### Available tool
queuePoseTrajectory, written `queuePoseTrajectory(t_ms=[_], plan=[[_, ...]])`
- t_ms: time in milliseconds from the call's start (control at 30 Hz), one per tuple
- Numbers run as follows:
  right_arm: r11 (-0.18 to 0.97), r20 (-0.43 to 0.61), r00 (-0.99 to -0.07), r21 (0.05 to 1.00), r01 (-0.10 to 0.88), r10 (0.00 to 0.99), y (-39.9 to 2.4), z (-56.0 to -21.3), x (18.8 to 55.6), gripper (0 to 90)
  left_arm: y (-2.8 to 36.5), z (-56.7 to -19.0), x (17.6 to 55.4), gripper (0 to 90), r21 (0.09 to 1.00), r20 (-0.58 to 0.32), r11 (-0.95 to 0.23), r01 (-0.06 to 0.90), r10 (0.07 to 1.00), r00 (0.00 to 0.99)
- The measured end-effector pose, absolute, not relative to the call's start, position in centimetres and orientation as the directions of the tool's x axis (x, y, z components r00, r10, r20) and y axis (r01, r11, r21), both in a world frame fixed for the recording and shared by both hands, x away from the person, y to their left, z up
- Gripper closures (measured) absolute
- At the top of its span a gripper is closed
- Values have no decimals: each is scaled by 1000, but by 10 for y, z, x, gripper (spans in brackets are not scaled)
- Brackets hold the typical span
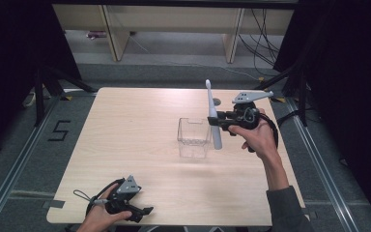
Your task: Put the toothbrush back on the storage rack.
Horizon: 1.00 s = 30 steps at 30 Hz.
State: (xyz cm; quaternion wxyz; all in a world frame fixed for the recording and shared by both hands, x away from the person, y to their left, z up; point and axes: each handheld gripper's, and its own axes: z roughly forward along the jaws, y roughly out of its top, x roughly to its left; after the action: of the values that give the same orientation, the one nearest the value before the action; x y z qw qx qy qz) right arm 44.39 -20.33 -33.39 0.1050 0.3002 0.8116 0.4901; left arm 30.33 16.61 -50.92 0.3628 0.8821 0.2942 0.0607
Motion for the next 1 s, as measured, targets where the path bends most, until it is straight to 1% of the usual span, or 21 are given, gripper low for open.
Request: queuePoseTrajectory(t_ms=[100, 200, 233, 267, 300, 433, 500, 533, 667, 733, 833, 867, 900, 933, 1000], plan=[[343, 109, -805, 866, 365, 583, -199, -333, 448, 666, 166, -509, 303, 149, 676, -102, -564, 474, 565, 819], [335, 134, -804, 860, 385, 580, -194, -331, 451, 666, 166, -509, 303, 149, 676, -102, -564, 474, 566, 818], [345, 106, -807, 866, 362, 580, -193, -331, 453, 666, 166, -510, 303, 149, 677, -102, -564, 474, 565, 819], [345, 114, -806, 862, 371, 581, -192, -330, 454, 666, 166, -509, 303, 149, 676, -108, -564, 475, 562, 820], [327, 142, -801, 861, 390, 581, -189, -330, 454, 666, 166, -510, 303, 149, 677, -109, -560, 478, 565, 818], [350, 103, -806, 864, 363, 583, -184, -329, 462, 666, 165, -510, 303, 149, 676, -103, -564, 474, 564, 819], [345, 116, -802, 859, 377, 586, -181, -329, 466, 666, 164, -510, 302, 149, 684, -117, -550, 479, 566, 816], [344, 120, -800, 858, 382, 588, -179, -329, 468, 666, 165, -509, 302, 149, 678, -106, -565, 471, 559, 823], [344, 110, -806, 865, 367, 582, -175, -332, 475, 666, 166, -510, 303, 149, 677, -105, -563, 474, 563, 819], [345, 127, -800, 855, 388, 586, -169, -336, 481, 666, 166, -509, 303, 149, 675, -100, -569, 469, 559, 823], [348, 116, -799, 856, 381, 590, -167, -338, 484, 666, 166, -509, 303, 149, 678, -102, -565, 471, 562, 821], [351, 123, -806, 855, 382, 579, -166, -340, 486, 666, 165, -509, 303, 149, 681, -106, -561, 471, 560, 822], [356, 125, -795, 845, 398, 593, -164, -342, 487, 666, 164, -509, 302, 149, 687, -119, -548, 478, 563, 818], [362, 109, -800, 850, 383, 590, -163, -344, 489, 666, 166, -509, 303, 149, 677, -102, -569, 468, 557, 824], [368, 114, -803, 845, 388, 585, -161, -346, 491, 666, 166, -509, 303, 149, 678, -105, -564, 471, 560, 822]])
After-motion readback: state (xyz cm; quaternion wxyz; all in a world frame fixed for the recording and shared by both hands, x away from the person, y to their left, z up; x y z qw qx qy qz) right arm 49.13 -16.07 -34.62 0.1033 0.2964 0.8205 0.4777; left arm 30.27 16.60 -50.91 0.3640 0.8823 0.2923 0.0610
